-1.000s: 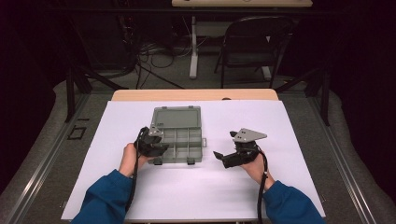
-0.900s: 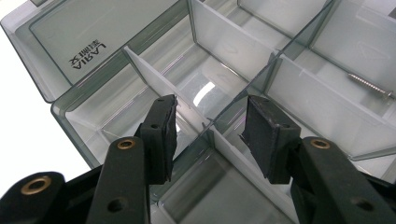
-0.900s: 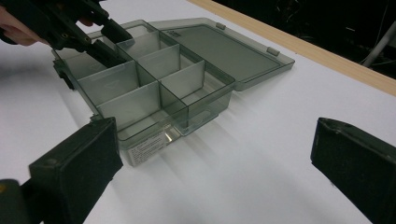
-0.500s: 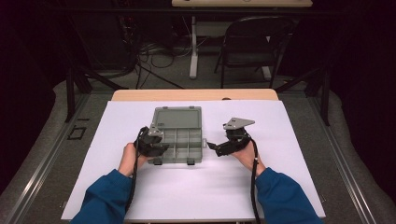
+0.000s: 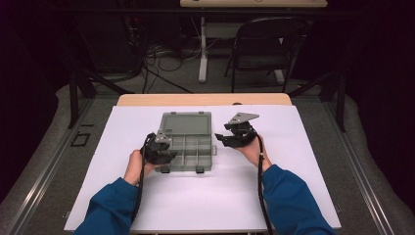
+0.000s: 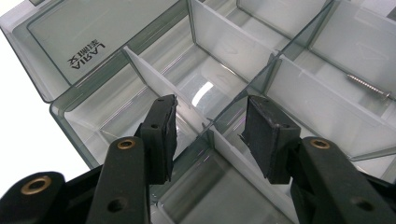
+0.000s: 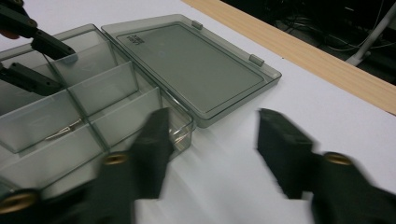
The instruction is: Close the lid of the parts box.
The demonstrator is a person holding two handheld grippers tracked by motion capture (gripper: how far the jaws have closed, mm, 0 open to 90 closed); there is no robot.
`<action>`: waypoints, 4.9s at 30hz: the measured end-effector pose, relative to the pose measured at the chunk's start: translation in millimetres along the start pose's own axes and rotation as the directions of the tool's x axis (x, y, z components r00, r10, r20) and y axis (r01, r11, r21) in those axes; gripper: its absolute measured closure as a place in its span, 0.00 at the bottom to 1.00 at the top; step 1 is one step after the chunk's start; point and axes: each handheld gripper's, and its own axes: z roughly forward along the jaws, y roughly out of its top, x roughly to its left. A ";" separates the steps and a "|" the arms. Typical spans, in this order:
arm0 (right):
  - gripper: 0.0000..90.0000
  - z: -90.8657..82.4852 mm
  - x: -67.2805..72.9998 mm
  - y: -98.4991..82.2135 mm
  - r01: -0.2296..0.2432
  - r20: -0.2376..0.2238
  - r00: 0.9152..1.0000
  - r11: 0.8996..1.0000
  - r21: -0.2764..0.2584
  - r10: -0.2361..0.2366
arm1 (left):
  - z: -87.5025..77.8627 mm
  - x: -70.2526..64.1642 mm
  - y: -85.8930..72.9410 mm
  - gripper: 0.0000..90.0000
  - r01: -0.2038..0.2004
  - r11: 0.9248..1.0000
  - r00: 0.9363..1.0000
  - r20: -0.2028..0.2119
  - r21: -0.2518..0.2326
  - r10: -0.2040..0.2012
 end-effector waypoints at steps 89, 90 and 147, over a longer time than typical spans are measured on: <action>1.00 87.8 -16.1 14.0 -0.024 0.096 0.995 0.968 0.250 -0.001 | 1.3 0.7 -1.1 0.61 -0.019 1.000 1.000 0.007 -0.008 0.019; 1.00 86.8 -16.5 14.6 -0.021 0.099 0.995 0.969 0.247 -0.003 | 1.3 0.6 -1.0 0.61 -0.018 1.000 1.000 0.006 -0.008 0.018; 1.00 43.8 -9.3 42.6 0.043 0.130 0.991 0.999 -0.003 -0.042 | 2.3 -0.6 -0.1 0.58 -0.002 1.000 1.000 0.001 -0.003 0.002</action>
